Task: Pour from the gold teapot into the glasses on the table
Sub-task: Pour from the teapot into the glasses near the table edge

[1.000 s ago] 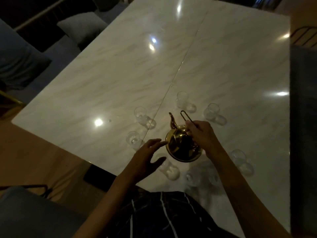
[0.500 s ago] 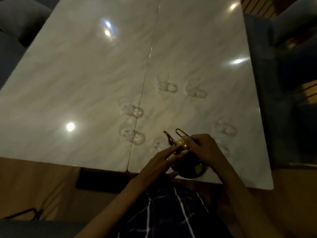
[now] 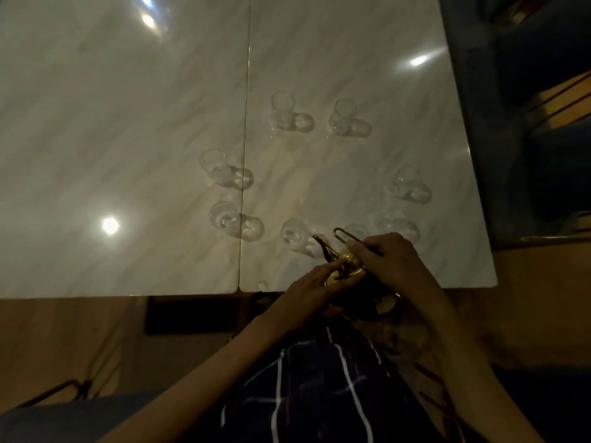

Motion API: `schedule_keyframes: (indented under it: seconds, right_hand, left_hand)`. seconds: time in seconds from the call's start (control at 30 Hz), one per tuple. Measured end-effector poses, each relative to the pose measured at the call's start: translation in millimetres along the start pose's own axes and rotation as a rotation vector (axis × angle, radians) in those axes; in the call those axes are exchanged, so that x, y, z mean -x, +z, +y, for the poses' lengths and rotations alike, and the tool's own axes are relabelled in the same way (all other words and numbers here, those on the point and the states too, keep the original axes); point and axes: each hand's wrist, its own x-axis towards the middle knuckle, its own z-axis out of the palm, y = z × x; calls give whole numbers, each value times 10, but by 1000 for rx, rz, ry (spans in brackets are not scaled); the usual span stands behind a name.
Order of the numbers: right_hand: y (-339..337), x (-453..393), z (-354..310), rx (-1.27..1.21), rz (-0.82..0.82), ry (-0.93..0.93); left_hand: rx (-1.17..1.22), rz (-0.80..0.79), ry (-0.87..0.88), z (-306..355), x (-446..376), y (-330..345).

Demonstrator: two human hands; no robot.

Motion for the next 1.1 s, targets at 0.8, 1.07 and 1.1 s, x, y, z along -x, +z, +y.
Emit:
schedule_keyframes:
  seconds: [0.8, 1.07, 1.1]
  right_hand:
    - [-165, 124, -133, 63, 17, 38]
    - [-226, 179, -187, 33, 19, 64]
    - [-233, 183, -190, 35, 16, 62]
  left_hand:
    - [19, 21, 67, 126, -18, -166]
    - [19, 34, 73, 162, -23, -156]
    - [19, 36, 72, 168, -26, -160]
